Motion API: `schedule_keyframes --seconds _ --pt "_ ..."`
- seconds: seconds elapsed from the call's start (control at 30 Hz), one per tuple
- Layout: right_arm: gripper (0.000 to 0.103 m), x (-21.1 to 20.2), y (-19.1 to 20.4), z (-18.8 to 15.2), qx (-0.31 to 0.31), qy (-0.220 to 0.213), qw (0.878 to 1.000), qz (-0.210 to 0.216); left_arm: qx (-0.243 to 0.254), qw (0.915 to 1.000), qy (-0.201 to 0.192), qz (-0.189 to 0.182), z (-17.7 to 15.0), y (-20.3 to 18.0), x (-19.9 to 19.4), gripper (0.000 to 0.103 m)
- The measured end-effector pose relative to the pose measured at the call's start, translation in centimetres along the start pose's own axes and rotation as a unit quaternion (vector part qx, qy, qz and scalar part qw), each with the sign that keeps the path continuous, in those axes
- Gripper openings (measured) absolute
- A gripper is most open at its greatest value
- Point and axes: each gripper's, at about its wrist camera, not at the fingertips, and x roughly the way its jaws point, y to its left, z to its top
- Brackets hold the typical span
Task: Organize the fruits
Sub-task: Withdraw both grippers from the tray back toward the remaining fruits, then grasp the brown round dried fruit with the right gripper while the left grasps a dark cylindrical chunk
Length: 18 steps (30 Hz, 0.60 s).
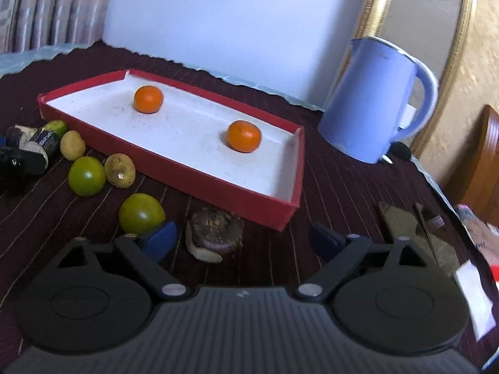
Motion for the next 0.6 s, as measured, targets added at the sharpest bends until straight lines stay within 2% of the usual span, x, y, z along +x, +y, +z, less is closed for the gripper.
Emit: schedule_keyframes --seconds 0.07,0.1,0.17,0.2,0.23,0.3,0.5,0.6 --pt "0.083 0.6 -0.1 0.3 -0.012 0.007 1.000 0.010 0.000 1.0000 0.000 0.000 0.0 0.0 0.0 0.082" --pt "0.075 0.9 -0.3 0.3 -0.006 0.009 1.000 0.023 0.000 1.0000 0.000 0.000 0.0 0.0 0.0 0.082" --pt "0.055 1.3 -1.2 0.2 0.034 0.010 0.998 0.060 0.000 1.0000 0.000 0.002 0.0 0.0 0.0 0.082" --pt "0.038 1.5 -1.7 0.1 0.053 0.009 0.995 0.079 0.000 1.0000 0.000 0.002 0.0 0.1 0.0 0.082" --pt "0.038 1.5 -2.0 -0.1 0.070 0.007 0.993 0.095 0.000 1.0000 0.001 0.004 0.0 0.0 0.1 0.082" --pt "0.038 1.4 -1.9 -0.5 0.077 0.000 0.993 0.094 0.002 1.0000 0.001 0.007 0.0 -0.1 0.1 0.082" --pt "0.038 0.5 -1.3 -0.9 0.068 -0.005 0.997 0.031 -0.002 0.9996 -0.006 0.027 0.1 1.0 -1.0 0.082" --pt "0.038 0.6 -1.6 -1.2 0.077 -0.005 0.996 0.033 -0.001 0.9992 -0.002 0.040 0.4 1.7 -1.0 0.085"
